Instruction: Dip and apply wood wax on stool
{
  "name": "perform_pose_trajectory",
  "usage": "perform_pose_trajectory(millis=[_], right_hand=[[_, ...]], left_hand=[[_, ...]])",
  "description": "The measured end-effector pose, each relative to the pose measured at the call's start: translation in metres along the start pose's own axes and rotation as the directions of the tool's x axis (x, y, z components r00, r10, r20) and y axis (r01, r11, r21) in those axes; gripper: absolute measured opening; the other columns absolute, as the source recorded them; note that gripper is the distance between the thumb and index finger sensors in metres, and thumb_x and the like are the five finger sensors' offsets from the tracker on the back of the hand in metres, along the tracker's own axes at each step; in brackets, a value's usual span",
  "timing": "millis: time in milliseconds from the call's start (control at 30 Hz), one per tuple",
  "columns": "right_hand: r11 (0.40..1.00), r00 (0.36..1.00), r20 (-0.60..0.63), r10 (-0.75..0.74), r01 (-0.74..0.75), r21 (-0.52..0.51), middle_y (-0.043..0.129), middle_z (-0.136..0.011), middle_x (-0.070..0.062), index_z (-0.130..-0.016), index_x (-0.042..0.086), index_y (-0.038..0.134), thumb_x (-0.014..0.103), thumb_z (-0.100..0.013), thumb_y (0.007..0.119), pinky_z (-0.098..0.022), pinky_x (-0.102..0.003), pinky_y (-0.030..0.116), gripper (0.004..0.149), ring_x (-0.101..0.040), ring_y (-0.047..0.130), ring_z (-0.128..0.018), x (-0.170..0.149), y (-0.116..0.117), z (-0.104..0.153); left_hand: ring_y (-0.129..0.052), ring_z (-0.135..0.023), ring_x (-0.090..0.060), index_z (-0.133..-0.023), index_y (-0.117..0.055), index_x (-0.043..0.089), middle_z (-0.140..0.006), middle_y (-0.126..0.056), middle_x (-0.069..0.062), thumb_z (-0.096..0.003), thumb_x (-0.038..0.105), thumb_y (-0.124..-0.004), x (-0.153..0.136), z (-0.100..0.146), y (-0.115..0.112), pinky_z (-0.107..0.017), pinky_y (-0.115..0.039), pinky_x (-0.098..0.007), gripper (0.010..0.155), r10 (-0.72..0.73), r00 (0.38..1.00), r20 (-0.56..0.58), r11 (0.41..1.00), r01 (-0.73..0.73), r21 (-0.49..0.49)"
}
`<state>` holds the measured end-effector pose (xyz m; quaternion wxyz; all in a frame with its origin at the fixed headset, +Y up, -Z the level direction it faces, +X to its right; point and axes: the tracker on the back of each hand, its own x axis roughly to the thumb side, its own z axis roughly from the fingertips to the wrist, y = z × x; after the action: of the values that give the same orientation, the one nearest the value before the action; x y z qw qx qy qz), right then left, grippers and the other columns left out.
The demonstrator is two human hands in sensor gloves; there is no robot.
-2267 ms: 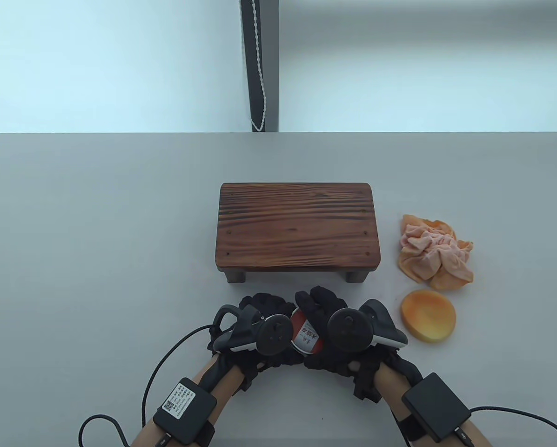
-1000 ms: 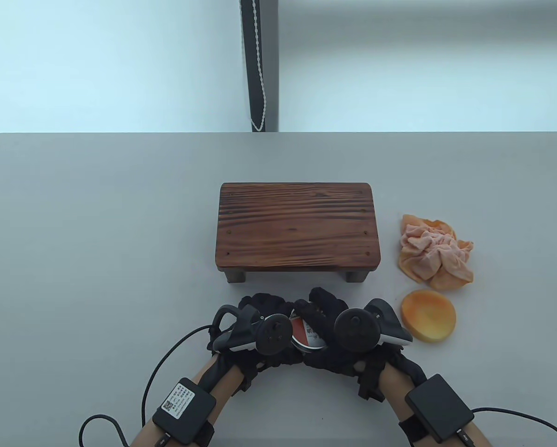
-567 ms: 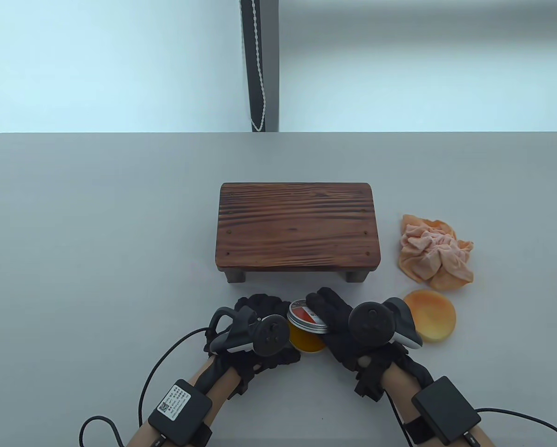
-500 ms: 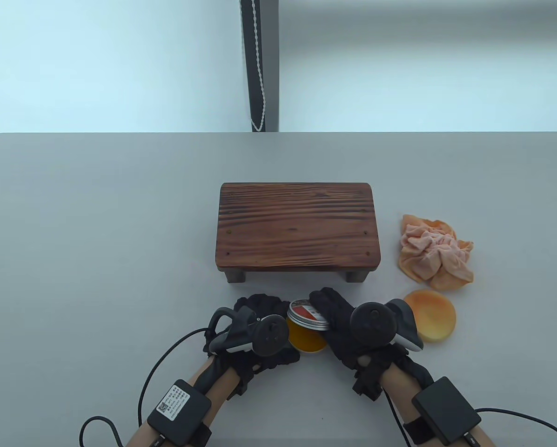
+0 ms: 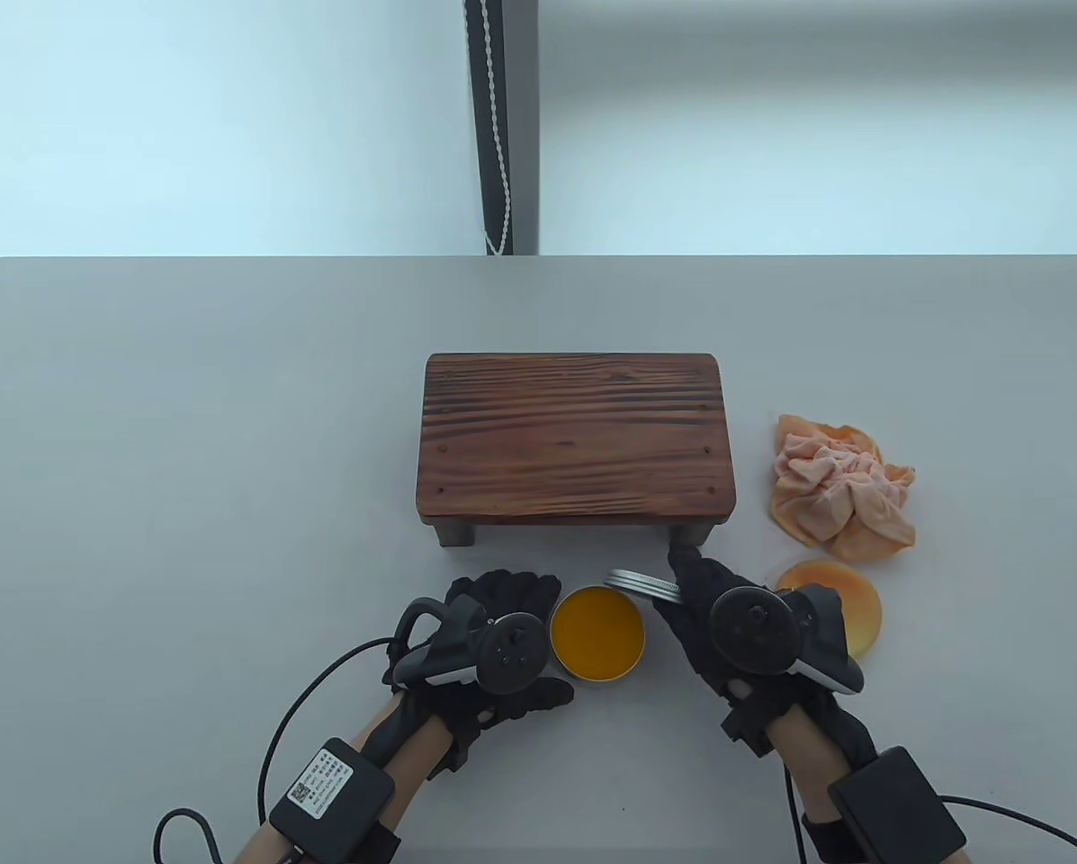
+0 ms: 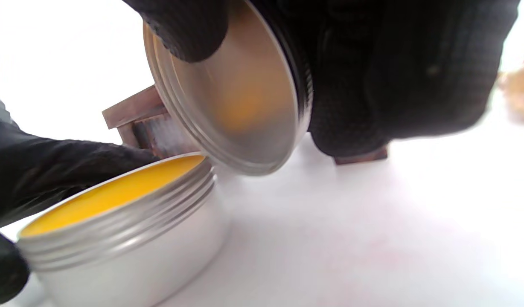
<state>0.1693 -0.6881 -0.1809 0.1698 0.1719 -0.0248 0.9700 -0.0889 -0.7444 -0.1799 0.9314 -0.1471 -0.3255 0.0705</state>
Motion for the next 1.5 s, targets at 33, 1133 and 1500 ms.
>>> perform_pose_trajectory(millis=[33, 1133, 1500], right_hand=[[0.999, 1.000, -0.017, -0.013, 0.013, -0.032, 0.093, -0.088, -0.044, -0.103, -0.017, 0.063, 0.032, -0.071, 0.067, -0.023, -0.044, 0.097, 0.059, -0.046, 0.110, -0.042, -0.003, -0.005, 0.001], [0.866, 0.879, 0.035, 0.476, -0.475, 0.156, 0.103, -0.068, -0.002, -0.093, 0.020, 0.081, -0.003, -0.022, 0.116, -0.031, -0.049, 0.095, 0.083, -0.028, 0.108, -0.050, -0.015, 0.027, -0.016], [0.864, 0.878, 0.005, 0.479, -0.473, 0.175, 0.106, -0.070, -0.001, -0.096, 0.014, 0.081, 0.025, -0.036, 0.108, -0.029, -0.048, 0.094, 0.066, -0.026, 0.107, -0.048, -0.017, 0.025, -0.015]], left_hand=[[-0.056, -0.105, -0.062, -0.116, -0.041, -0.001, -0.117, -0.055, -0.034, -0.0562, 0.058, -0.083, 0.000, 0.000, 0.000, -0.066, -0.049, -0.089, 0.093, 0.002, 1.000, 0.002, 1.000, -0.002, 0.001], [-0.054, -0.104, -0.065, -0.117, -0.041, -0.007, -0.117, -0.055, -0.037, -0.0510, 0.059, -0.082, -0.005, 0.012, 0.010, -0.065, -0.046, -0.090, 0.102, 0.057, 0.998, 0.013, 0.995, -0.058, 0.075], [-0.053, -0.105, -0.065, -0.117, -0.041, -0.007, -0.117, -0.055, -0.037, -0.0512, 0.059, -0.081, -0.006, 0.012, 0.010, -0.065, -0.046, -0.090, 0.101, 0.052, 0.998, 0.018, 0.996, -0.053, 0.073]])
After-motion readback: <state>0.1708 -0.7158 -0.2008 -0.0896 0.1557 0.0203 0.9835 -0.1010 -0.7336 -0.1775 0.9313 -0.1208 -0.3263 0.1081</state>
